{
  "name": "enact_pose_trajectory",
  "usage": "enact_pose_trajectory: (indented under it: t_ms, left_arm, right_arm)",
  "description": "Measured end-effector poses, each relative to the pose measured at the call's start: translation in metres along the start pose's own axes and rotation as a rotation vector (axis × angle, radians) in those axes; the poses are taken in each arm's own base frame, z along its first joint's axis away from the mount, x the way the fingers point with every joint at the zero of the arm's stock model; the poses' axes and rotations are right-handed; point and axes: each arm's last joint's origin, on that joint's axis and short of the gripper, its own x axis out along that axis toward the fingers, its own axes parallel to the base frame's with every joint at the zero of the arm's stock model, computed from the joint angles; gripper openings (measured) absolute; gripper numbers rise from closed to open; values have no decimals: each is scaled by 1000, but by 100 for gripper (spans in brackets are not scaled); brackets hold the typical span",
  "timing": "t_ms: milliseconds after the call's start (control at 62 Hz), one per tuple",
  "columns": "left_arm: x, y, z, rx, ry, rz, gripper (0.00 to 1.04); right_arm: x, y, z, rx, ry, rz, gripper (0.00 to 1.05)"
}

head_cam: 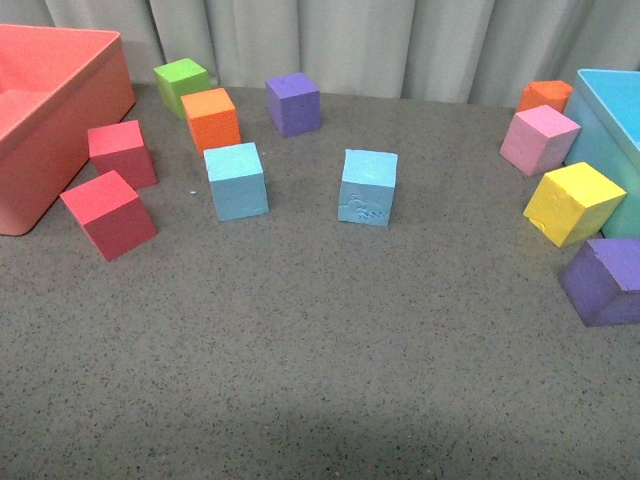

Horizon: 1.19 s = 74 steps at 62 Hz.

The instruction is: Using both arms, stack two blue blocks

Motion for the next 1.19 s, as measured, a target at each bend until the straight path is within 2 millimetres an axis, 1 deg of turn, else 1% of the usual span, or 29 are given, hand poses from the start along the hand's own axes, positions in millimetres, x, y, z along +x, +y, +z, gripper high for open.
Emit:
enact_pose_trajectory:
  t_ms: [48,81,210,226,290,355,435,452,484,500,516,548,581,629,677,790,823,839,855,919,952,968,1000,1016,1097,1194]
  left_arm:
    - [0,0,0,0,0,0,98]
    - [0,0,0,0,0,0,98]
    - [0,0,0,0,0,0,98]
    - [0,0,0,0,0,0,98]
    - [0,0,0,0,0,0,98]
    - [0,0,0,0,0,0,98]
    - [0,0,0,0,0,0,98]
    - [0,0,0,0,0,0,98]
    - [0,0,0,0,0,0,98]
    - [0,0,0,0,0,0,98]
    - [0,0,0,0,0,1,98]
    - [0,0,-1,-22,59,54,98]
    - [2,0,-3,-33,134,97,98]
    - [8,-1,-6,-62,229,149,98]
    - [15,-4,-6,-75,267,146,98]
    - [46,-16,8,-116,296,86,98]
    - [61,-21,13,-130,307,60,98]
    - [64,-23,14,-132,313,52,98]
    - [74,-26,16,-141,329,37,98]
    - [99,-34,17,-145,383,29,98]
    - [120,-41,13,-141,469,26,98]
    - [124,-42,11,-141,493,25,98]
    - [141,-48,4,-136,577,38,98]
    - [145,-49,2,-132,594,42,98]
    - [178,-60,-12,-130,701,52,98]
    - [211,-73,-20,-135,773,41,98]
  right_arm:
    - [0,0,0,0,1,0,1]
    - [0,0,0,0,1,0,5]
    - [0,0,0,0,0,0,29]
    - [0,0,0,0,0,0,31]
    - [0,0,0,0,1,0,45]
    - [0,0,0,0,1,0,56]
    - [0,0,0,0,1,0,72]
    - [0,0,0,0,1,0,73]
    - [0,0,0,0,1,0,81]
    - [0,0,0,0,1,0,86]
    - [0,0,0,0,1,0,88]
    - [0,0,0,0,1,0,95]
    - [0,0,0,1,1,0,97]
    - [0,0,0,0,0,-1,95]
    - [0,0,0,0,0,0,95]
    - [0,0,0,0,0,0,95]
    - [0,0,0,0,0,0,95]
    - [0,0,0,0,0,0,95]
    - [0,0,0,0,0,0,95]
    - [0,0,0,0,0,0,95]
    - [0,0,0,0,0,0,95]
    - [0,0,0,0,0,0,95]
    - [0,0,0,0,0,0,95]
    - [0,0,0,0,0,0,95]
    - [0,0,0,0,0,0,95]
    - [0,0,0,0,0,0,95]
